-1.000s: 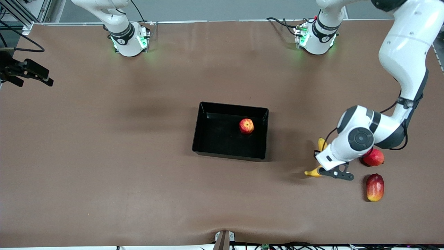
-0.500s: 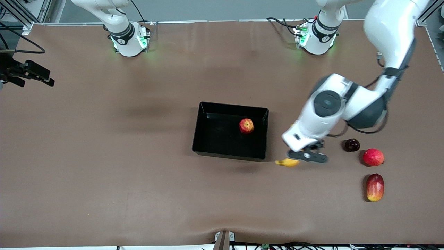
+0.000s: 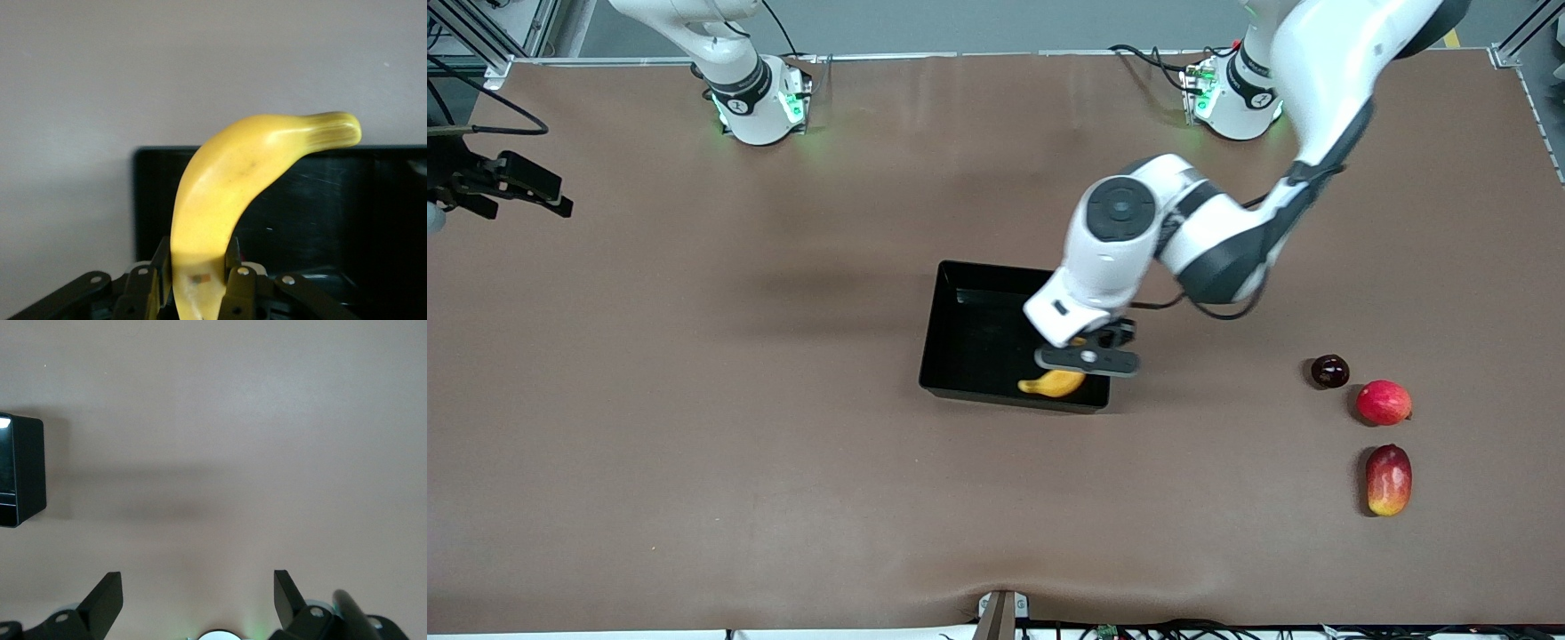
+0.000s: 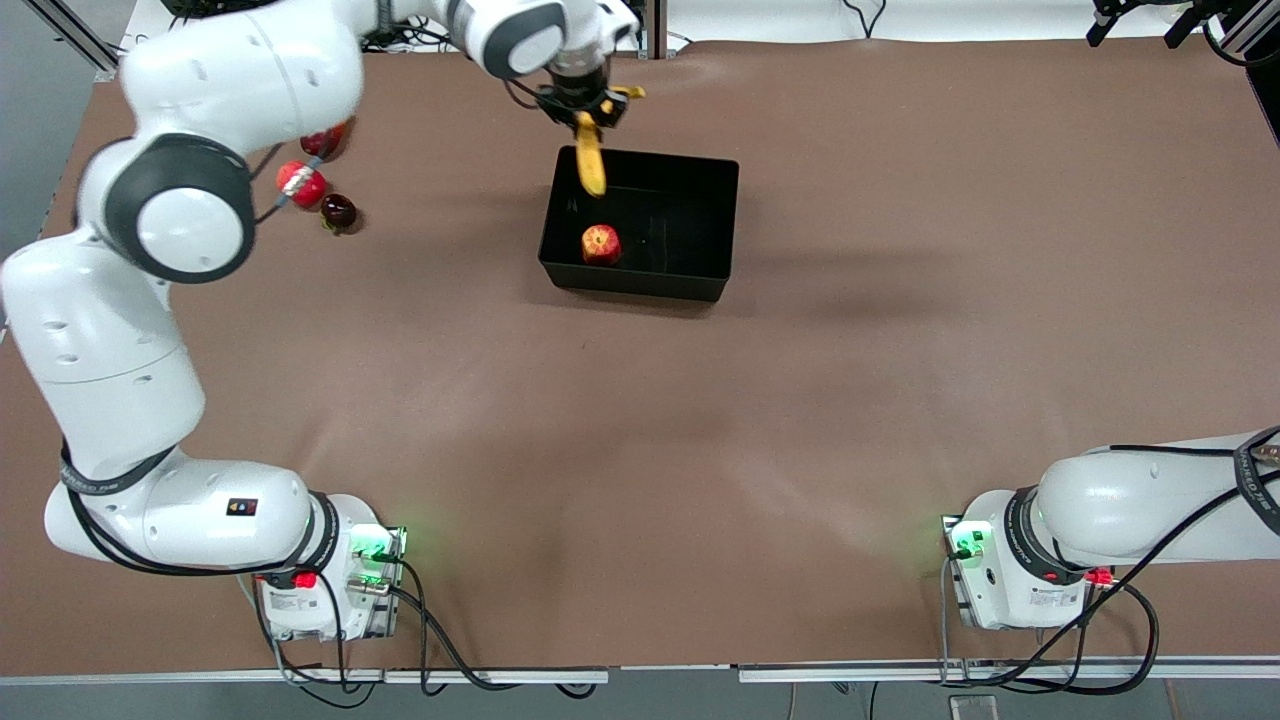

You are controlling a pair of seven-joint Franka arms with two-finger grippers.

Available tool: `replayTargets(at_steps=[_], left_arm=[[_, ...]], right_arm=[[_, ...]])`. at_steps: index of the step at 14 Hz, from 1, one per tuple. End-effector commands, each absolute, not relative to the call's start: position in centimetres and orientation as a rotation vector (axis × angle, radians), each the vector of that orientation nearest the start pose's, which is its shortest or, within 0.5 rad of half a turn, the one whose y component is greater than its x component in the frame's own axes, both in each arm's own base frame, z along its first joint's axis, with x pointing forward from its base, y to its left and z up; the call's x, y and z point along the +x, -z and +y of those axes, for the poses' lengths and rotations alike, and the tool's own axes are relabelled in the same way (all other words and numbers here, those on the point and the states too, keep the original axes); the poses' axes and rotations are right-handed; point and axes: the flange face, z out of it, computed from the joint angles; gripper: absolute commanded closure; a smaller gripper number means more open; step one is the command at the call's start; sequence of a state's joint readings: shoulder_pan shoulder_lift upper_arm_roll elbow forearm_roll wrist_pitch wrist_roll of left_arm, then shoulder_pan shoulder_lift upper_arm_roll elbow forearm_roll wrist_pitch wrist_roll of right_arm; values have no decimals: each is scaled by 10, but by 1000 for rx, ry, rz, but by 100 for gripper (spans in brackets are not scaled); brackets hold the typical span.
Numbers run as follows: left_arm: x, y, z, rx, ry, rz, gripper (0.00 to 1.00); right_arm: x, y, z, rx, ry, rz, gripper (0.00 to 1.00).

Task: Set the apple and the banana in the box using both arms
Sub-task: 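Carry the banana into the box and open the left gripper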

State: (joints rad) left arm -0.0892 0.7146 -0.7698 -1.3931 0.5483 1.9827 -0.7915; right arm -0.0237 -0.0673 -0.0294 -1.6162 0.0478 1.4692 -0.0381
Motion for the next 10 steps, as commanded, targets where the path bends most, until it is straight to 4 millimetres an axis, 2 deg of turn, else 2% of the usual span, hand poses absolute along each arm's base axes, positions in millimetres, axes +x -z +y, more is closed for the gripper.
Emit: replayTargets(at_steps=[1, 4, 8, 10], left_arm=[[577, -345, -474, -3204, 84, 140, 100], [559, -310, -504, -3236, 58, 162, 100], [547, -261, -521, -3192, 82, 207, 100], [536, -243, -527, -3156, 72, 233, 100]], right_arm=[[523, -634, -22, -3072, -127, 12, 0], [523, -633, -12, -3070, -143, -8, 0], [523, -631, -13, -3068, -149, -1, 0], [524, -629, -16, -3068, -156, 9, 0]])
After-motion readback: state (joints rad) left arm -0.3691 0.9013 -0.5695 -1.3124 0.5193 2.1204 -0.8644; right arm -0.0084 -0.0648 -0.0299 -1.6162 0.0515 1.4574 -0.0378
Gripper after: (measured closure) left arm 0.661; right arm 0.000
